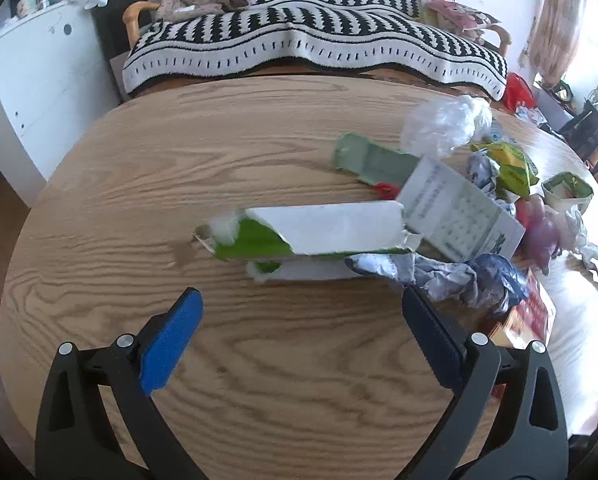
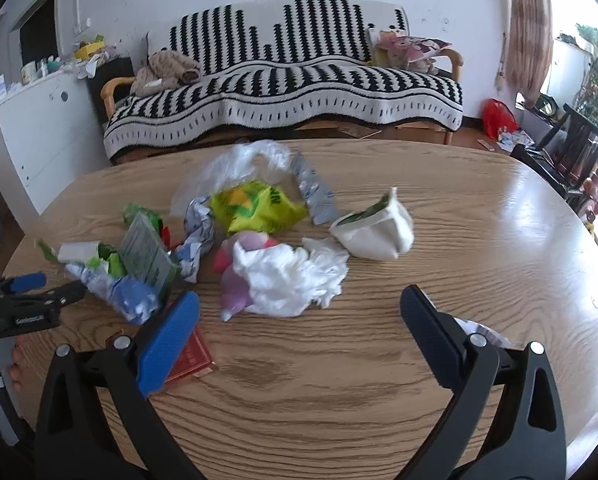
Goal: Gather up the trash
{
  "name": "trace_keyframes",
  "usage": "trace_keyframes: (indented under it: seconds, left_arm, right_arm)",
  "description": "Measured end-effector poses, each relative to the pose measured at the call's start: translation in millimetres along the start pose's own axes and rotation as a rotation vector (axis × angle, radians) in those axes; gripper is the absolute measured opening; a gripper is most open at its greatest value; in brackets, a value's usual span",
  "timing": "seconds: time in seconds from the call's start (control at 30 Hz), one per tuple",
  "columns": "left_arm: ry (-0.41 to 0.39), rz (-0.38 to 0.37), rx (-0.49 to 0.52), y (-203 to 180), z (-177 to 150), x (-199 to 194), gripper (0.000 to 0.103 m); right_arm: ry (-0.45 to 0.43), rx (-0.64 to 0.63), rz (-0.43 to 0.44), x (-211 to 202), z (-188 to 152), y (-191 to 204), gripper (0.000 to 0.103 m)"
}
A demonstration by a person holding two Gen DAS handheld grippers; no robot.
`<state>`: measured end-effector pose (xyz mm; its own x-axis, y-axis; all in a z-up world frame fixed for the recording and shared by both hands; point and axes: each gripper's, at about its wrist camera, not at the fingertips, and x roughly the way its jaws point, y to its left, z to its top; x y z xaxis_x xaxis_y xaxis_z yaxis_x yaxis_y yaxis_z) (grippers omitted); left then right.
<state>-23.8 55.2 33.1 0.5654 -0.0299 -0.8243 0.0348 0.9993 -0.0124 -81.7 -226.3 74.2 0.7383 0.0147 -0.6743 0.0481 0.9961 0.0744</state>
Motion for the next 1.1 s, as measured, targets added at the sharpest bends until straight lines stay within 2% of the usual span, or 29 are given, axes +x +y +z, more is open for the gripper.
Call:
trace_keyframes:
  seconds: [0.17, 0.3, 0.43, 0.6, 0.77, 0.87, 0.97, 1.1]
  left_arm:
    - [-0.038, 0.039, -0.005, 23, -7, -17, 0.097]
    - [-0.021, 0.026, -0.050, 44, -9, -15, 0.097]
    - [-0.016, 0.024, -0.048, 50, -11, -13, 0.097]
    - [-0.013, -0.005, -0.027, 41, -12, -13, 0.097]
    - [-0.022, -0.017, 0.012, 25, -12, -13, 0.097]
    - [-0.016, -0.015, 0.030, 16, -12, -11, 0.097]
    - [-0.013, -0.015, 0.042, 10, -12, -10, 0.097]
    - [-0.007, -0.009, 0.067, 9, -13, -6, 0.097]
  right_arm:
    - [0.015, 0.038, -0.028, -3, 1, -18, 0.097]
    - [0.029, 0.052, -0.050, -4, 0, -27, 0.097]
    - [0.034, 0.079, -0.073, -5, -1, -42, 0.097]
    - [0.075, 0.119, -0.090, -7, -6, -72, 0.097]
    - [0.123, 0.053, -0.118, -2, -21, -85, 0.097]
    - [0.139, 0.120, -0.085, -1, -26, -98, 0.097]
    - [0.159, 0.158, -0.082, 2, -27, -102, 0.097]
    - [0.176, 0.124, -0.095, 7, -26, -96, 0.097]
